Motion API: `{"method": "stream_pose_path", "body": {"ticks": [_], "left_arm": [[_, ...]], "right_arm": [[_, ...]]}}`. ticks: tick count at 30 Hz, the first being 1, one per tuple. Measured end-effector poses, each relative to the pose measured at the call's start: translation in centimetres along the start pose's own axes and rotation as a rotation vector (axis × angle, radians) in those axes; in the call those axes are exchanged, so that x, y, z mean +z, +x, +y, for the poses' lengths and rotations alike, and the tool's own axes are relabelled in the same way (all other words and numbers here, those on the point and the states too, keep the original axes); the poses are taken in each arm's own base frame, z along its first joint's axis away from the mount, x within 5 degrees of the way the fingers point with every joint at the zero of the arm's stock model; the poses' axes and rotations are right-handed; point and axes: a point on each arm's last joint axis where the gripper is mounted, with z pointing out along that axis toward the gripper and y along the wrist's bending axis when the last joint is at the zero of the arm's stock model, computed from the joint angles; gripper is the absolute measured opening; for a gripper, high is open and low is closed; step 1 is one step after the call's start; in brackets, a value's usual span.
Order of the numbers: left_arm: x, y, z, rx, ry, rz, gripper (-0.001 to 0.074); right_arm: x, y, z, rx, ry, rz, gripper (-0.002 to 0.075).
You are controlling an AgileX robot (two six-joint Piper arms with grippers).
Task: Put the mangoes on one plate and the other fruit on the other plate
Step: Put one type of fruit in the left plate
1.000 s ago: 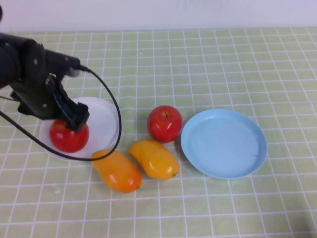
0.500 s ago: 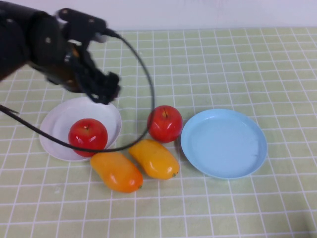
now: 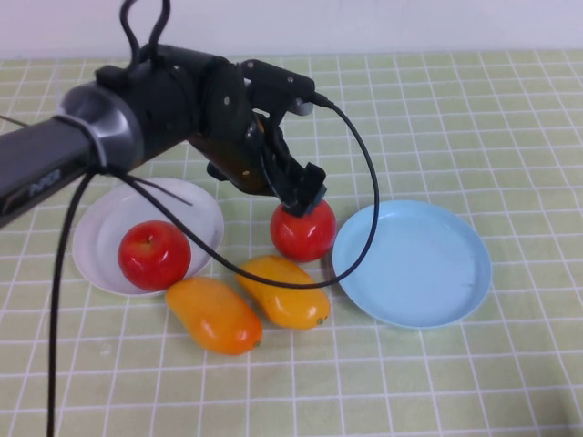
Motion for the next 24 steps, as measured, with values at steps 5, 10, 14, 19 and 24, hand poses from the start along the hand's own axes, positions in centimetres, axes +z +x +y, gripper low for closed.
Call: {"method": "stream_pose_path", "body": {"ticks": [5,10,14,19,24], "left_arm": [[1.5,-0.1,-0.2,0.022,0.028,0.022,0.0669],[2.5,0.2,-0.3,0.031,0.049,0.040,0.0669],[3.2,0.3,-0.4,0.041,0.063,0.043,0.0669],[3.4,0.0,-0.5,0.049,0.076,0.008,0.0669],[4.2,0.1,-0.5,0.060,0.082,0.011,0.0669]], "right_arm": [[0.0,0.0,0.0,0.000,0.000,0.000,-0.0016],[0.0,0.0,0.0,0.000,0.000,0.000,-0.0016],[0.0,0.0,0.0,0.000,0.000,0.000,-0.0016],[0.0,0.0,0.0,0.000,0.000,0.000,-0.0016],[0.0,0.0,0.0,0.000,0.000,0.000,-0.0016]]}}
